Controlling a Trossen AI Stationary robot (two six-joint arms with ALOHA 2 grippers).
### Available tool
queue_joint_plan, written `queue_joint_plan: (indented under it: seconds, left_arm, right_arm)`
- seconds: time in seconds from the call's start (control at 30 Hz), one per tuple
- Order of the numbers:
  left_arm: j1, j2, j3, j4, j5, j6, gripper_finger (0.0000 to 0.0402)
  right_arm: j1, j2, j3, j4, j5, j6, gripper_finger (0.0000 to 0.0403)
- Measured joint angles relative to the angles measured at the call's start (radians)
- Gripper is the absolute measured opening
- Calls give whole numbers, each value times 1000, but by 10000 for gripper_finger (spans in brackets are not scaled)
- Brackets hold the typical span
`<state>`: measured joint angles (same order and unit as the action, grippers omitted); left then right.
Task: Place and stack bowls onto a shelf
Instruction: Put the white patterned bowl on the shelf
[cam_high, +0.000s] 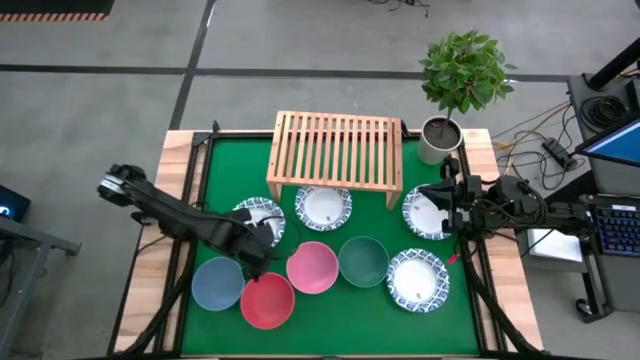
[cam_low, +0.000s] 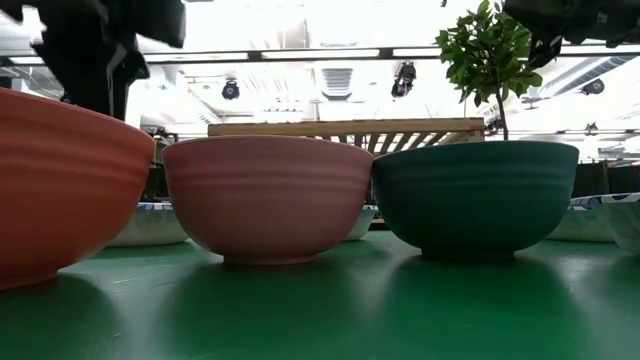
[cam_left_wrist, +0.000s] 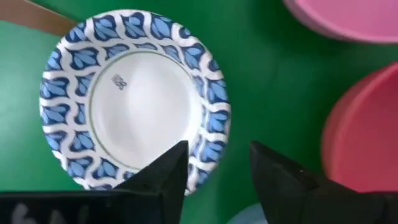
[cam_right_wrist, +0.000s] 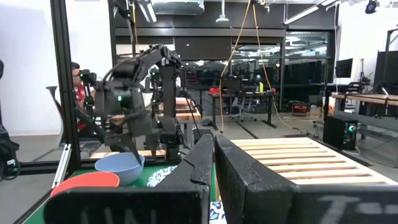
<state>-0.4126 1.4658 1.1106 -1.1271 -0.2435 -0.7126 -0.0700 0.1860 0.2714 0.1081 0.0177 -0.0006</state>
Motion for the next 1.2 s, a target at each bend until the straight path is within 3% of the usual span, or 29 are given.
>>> queue_joint_plan:
  seconds: [0.63,0.9,1.03,1.2]
  left_arm:
    - [38,26,-255,409,-11,30,135]
    - [38,26,-312,433,-27,-20,123]
    - [38,26,-324,444,-27,-22,97]
    - [38,25,-317,436,-36,-21,30]
  right_arm:
    - [0,0,-1,-1,0,0,9]
    - [0,0,-1,-2,0,-2,9]
    - [0,0,-1,-4,0,-3,9]
    - [0,0,-1,-7,1,-10,9]
